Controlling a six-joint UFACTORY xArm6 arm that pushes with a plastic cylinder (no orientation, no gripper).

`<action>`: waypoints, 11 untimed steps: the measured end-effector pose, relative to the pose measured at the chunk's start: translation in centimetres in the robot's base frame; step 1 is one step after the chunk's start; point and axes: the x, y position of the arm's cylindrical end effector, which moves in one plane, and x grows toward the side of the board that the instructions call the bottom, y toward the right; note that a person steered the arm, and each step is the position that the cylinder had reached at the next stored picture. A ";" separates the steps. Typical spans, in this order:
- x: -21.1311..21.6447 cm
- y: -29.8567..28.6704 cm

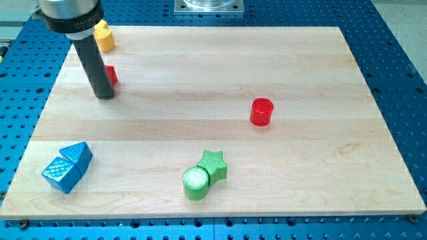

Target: Keep the red circle at the bottom left of the red star

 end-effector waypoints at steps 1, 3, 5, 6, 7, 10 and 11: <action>0.0 6.1; -0.3 29.4; 5.7 35.9; 5.9 33.7; 4.7 26.2; 4.4 20.4; 7.3 18.4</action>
